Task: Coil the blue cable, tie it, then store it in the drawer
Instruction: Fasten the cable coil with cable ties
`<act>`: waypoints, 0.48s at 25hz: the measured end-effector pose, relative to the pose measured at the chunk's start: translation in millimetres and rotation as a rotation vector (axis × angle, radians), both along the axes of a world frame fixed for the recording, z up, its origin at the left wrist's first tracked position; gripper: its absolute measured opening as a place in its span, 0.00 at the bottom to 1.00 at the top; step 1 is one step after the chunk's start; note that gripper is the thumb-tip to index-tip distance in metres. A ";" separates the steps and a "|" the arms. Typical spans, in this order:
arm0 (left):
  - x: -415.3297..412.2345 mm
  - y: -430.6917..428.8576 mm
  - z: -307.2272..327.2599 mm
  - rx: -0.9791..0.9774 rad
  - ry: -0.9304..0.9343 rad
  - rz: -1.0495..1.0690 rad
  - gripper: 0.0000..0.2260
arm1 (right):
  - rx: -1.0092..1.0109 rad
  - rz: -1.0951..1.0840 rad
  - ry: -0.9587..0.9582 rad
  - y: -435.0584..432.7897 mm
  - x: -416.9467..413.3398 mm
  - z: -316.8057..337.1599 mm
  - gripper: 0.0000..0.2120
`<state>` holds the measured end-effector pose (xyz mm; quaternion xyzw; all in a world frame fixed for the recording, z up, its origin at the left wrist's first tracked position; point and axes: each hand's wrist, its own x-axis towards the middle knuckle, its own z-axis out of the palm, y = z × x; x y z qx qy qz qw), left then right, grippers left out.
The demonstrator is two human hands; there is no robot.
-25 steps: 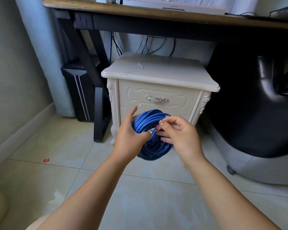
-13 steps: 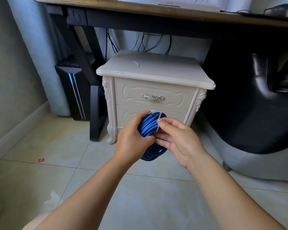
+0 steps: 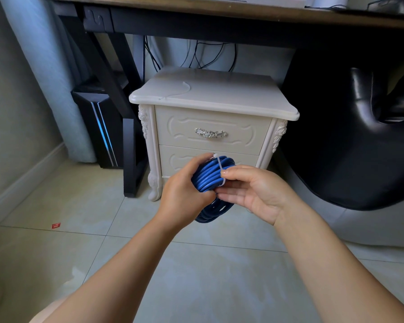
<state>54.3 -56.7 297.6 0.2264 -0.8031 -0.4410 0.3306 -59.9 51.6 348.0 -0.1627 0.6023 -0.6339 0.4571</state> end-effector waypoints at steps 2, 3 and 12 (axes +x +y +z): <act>-0.5 -0.4 -0.3 -0.005 0.002 -0.003 0.35 | -0.001 0.004 0.002 0.4 -0.8 -0.2 0.07; -0.4 -0.5 -0.2 -0.005 0.002 -0.003 0.35 | -0.001 0.006 0.003 0.5 -0.8 -0.1 0.07; 2.0 -2.0 0.8 -0.050 -0.015 -0.011 0.33 | -0.003 -0.005 -0.005 0.1 1.2 0.1 0.08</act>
